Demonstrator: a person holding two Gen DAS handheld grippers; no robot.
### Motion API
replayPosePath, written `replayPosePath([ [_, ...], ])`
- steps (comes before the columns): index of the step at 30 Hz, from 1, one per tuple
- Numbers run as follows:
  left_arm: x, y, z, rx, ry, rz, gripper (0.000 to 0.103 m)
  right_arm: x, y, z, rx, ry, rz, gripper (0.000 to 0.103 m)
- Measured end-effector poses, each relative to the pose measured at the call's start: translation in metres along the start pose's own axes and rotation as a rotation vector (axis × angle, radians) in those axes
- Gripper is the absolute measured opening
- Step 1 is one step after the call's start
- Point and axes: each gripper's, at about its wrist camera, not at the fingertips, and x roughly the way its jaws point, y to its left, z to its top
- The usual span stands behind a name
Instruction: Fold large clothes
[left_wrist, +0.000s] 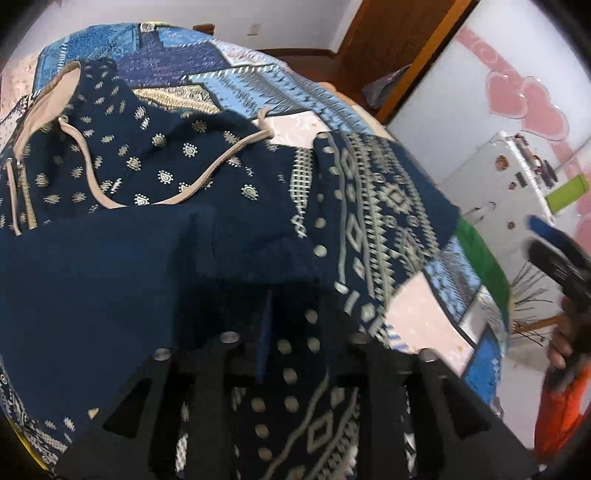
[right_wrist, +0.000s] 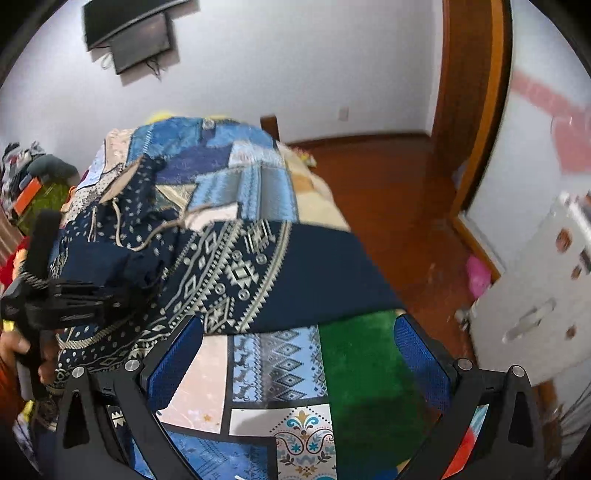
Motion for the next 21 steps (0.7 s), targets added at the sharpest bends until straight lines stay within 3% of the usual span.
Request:
replayPosePath([
  [2,-0.028,-0.004,-0.008,0.037,-0.064,0.028,0.032,0.015,-0.010,0.003,0.033,0.051,0.016,0.103],
  [4,-0.055,-0.002,-0.013,0.050,-0.124,0.066,0.052,0.028,-0.019,0.005,0.069,0.088,0.041,0.103],
  [6,-0.086,0.009,-0.021,0.036,-0.203,0.129,0.061,0.045,-0.031,0.008,0.131,0.127,0.074,0.103],
  [8,-0.105,0.021,-0.028,0.015,-0.240,0.193,0.063,0.061,-0.043,0.009,0.198,0.176,0.101,0.103],
  [11,-0.124,0.047,-0.041,-0.036,-0.266,0.293,0.063,0.100,-0.062,0.004,0.322,0.284,0.217,0.103],
  [14,-0.136,0.071,-0.058,-0.075,-0.287,0.351,0.063,0.125,-0.073,0.000,0.429,0.314,0.261,0.103],
  [18,-0.137,0.099,-0.074,-0.136,-0.299,0.382,0.063,0.141,-0.072,0.011,0.442,0.280,0.254,0.101],
  [21,-0.141,0.120,-0.082,-0.188,-0.312,0.371,0.063,0.160,-0.067,0.023,0.399,0.287,0.183,0.092],
])
